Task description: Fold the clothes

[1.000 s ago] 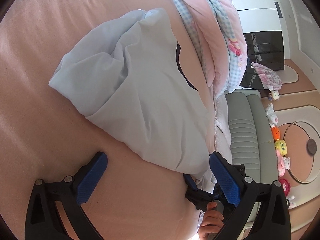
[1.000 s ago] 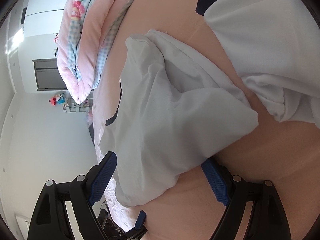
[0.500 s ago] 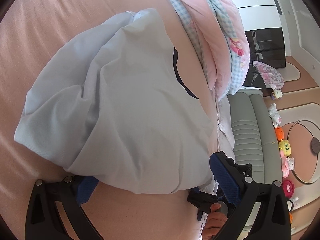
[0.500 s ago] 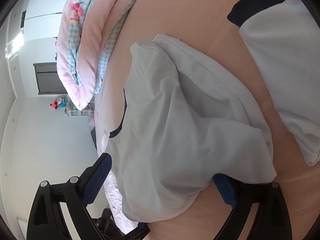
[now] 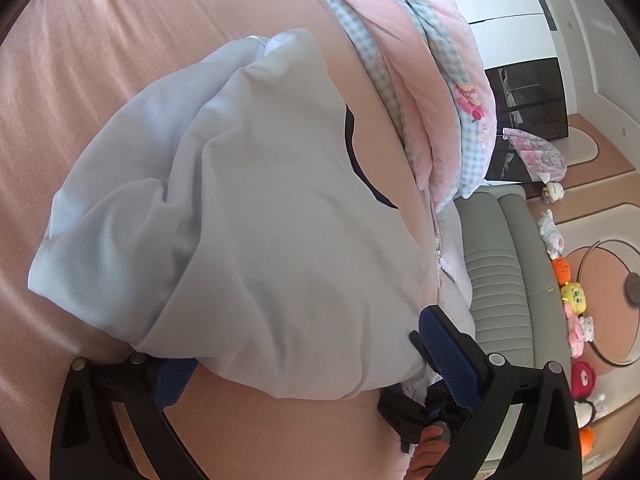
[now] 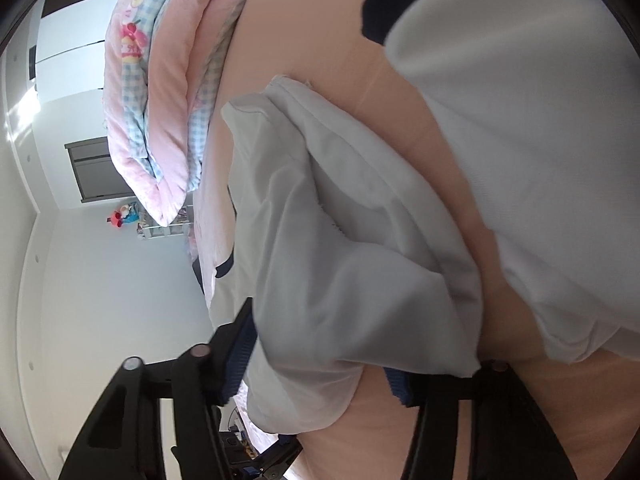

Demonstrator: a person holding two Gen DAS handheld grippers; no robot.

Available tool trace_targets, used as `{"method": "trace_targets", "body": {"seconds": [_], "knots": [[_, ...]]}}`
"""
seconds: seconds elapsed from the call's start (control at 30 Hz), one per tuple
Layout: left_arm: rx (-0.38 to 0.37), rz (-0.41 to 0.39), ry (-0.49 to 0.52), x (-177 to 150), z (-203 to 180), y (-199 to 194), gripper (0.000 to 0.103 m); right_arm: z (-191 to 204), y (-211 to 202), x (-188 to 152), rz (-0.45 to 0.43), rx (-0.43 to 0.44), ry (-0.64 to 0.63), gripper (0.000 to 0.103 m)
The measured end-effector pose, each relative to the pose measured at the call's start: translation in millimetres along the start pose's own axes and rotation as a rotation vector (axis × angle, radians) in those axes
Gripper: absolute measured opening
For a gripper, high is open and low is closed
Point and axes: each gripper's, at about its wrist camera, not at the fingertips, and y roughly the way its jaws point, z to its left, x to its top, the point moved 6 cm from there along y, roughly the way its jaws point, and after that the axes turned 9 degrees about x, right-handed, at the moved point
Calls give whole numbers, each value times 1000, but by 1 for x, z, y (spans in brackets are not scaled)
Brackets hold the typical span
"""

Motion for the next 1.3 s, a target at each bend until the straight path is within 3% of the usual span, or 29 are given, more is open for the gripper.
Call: {"method": "trace_targets", "body": {"seconds": [0.07, 0.1, 0.33, 0.4, 0.47, 0.57, 0.67, 0.73, 0.83, 0.97, 1.17, 1.3], "knots": [[11, -17, 21, -1, 0, 0, 103, -9, -2, 1, 16, 23, 7, 14], [15, -21, 27, -2, 0, 0, 103, -12, -3, 2, 23, 38, 7, 13], [15, 26, -44, 8, 5, 3, 100, -9, -5, 1, 15, 33, -12, 14], [30, 38, -93, 10, 14, 1, 87, -9, -6, 1, 22, 45, -15, 15], [53, 49, -146, 12, 25, 1, 59, -8, -6, 2, 25, 43, -14, 17], [18, 80, -223, 15, 45, 1, 30, -5, -6, 1, 28, 35, -23, 21], [-53, 118, -296, 14, 60, 4, 17, 2, -5, -1, 43, 36, -73, 30], [-82, 131, -318, 13, 64, 4, 17, 5, -4, -2, 61, 15, -118, 32], [-35, 106, -286, 11, 58, 3, 17, 6, -3, -2, 76, -17, -145, 32], [12, 86, -258, 10, 50, 2, 15, -2, -6, 3, 66, -81, -80, 18], [-2, 115, -316, 11, 52, 2, 14, 3, -10, -1, 32, -151, -143, 14], [5, 123, -300, 10, 50, 0, 14, 8, -12, -2, 26, -165, -175, 14]]}}
